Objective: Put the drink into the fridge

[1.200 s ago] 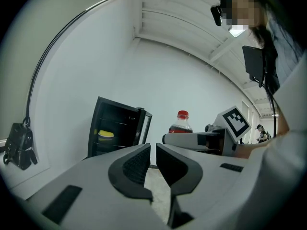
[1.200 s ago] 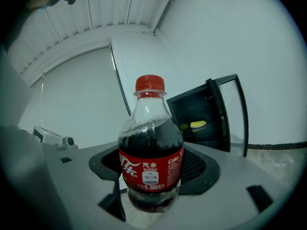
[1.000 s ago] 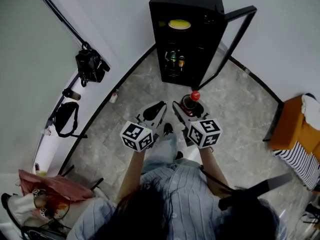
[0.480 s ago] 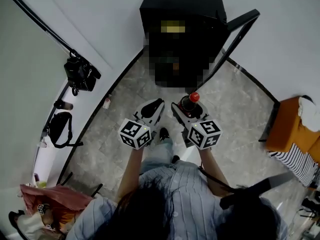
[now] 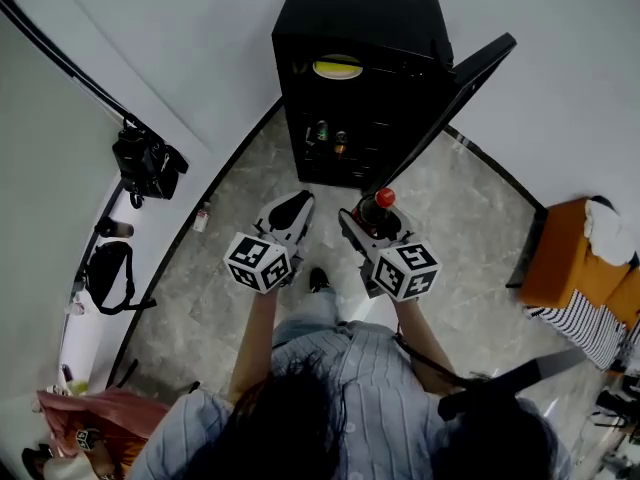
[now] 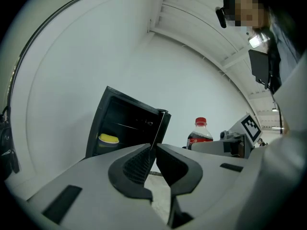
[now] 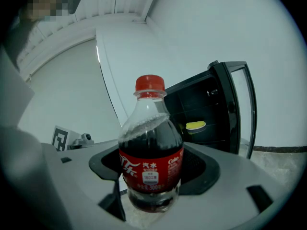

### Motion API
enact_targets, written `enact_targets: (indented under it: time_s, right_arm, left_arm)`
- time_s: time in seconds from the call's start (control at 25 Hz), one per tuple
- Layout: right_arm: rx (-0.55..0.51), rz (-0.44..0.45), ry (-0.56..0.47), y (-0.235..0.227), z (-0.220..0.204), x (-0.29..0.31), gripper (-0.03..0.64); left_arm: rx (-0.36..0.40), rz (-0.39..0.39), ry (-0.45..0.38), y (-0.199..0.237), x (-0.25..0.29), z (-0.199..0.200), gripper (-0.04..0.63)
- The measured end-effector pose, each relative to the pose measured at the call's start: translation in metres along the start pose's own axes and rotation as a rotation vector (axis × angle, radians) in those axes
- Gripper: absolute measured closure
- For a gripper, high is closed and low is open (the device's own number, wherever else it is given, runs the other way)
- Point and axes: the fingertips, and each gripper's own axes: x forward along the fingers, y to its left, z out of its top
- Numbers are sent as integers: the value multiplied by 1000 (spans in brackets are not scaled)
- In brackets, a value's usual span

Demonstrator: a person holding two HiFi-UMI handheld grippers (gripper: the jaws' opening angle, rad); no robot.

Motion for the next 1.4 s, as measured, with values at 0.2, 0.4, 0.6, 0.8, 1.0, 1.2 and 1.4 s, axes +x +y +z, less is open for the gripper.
enact_targets:
  time_s: [0.2, 0.4, 0.6, 0.8, 1.0, 1.2, 1.4]
  right_arm:
    - [3, -15, -2, -3, 5, 15, 314]
    - [7, -20, -12, -6, 9, 23, 314]
    - [10, -25, -12, -10, 12, 30, 314]
    - [5, -14, -12, -10, 17, 38, 314]
    - [-9, 8, 14, -15, 17, 52, 314]
    - [-14, 34, 46, -29, 20, 74, 314]
    - [-11, 57, 75, -51, 27, 100, 314]
  left_arm:
    - [13, -57, 28, 1, 18, 2, 566]
    - [27, -92, 36, 1, 29, 7, 566]
    - [36, -109, 59, 0, 33, 6, 566]
    - [41, -105, 60, 2, 35, 9, 566]
    - [22, -85, 64, 11, 43, 6, 566]
    - [14, -51, 61, 27, 58, 9, 566]
    - [-18, -15, 73, 43, 77, 4, 566]
